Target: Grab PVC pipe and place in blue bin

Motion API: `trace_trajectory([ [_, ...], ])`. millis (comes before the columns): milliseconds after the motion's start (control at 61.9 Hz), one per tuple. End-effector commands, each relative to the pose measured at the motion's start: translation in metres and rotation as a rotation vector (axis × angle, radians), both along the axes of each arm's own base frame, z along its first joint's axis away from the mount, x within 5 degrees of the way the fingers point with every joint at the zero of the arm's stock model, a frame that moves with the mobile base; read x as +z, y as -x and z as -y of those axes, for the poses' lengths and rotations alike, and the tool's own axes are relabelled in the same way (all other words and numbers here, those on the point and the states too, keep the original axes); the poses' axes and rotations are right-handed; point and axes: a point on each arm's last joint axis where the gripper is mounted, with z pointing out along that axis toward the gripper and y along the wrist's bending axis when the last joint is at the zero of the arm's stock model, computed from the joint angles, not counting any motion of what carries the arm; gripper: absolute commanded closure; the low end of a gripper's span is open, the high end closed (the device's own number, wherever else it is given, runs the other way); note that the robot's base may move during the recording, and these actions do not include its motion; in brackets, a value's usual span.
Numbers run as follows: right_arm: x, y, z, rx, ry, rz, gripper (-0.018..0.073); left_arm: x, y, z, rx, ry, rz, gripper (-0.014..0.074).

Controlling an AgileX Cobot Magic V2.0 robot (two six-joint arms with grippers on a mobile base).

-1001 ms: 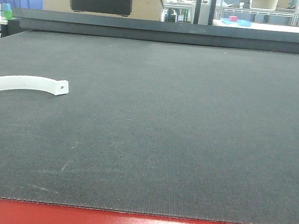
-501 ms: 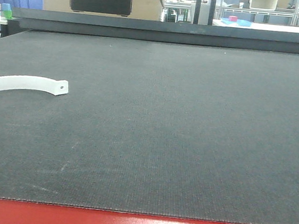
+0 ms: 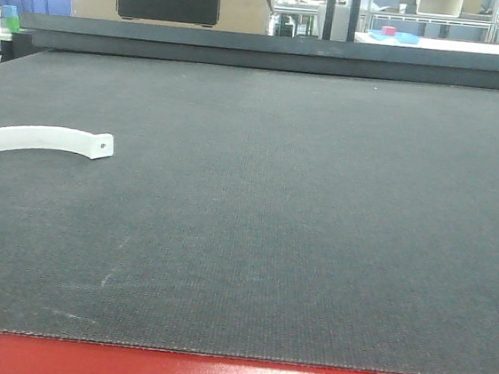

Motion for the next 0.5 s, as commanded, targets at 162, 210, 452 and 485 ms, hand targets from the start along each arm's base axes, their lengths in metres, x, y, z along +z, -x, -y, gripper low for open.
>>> trace_trajectory([
  [162, 0.024, 0.009, 0.005, -0.025, -0.107, 0.249, 0.0727, 0.034, 0.008, 0.0, -0.005, 0.001, 0.144, 0.0708],
  [210, 0.037, 0.012, 0.005, -0.021, -0.108, 0.277, 0.0727, 0.047, 0.012, 0.0, -0.005, 0.001, 0.183, 0.0708],
  [452, 0.102, 0.03, 0.004, 0.0, -0.106, 0.366, 0.0727, 0.111, 0.012, 0.0, -0.005, 0.001, 0.228, 0.0708],
  [485, 0.109, 0.028, 0.004, 0.002, -0.105, 0.353, 0.0727, 0.121, 0.008, 0.0, -0.005, 0.001, 0.202, 0.0708],
])
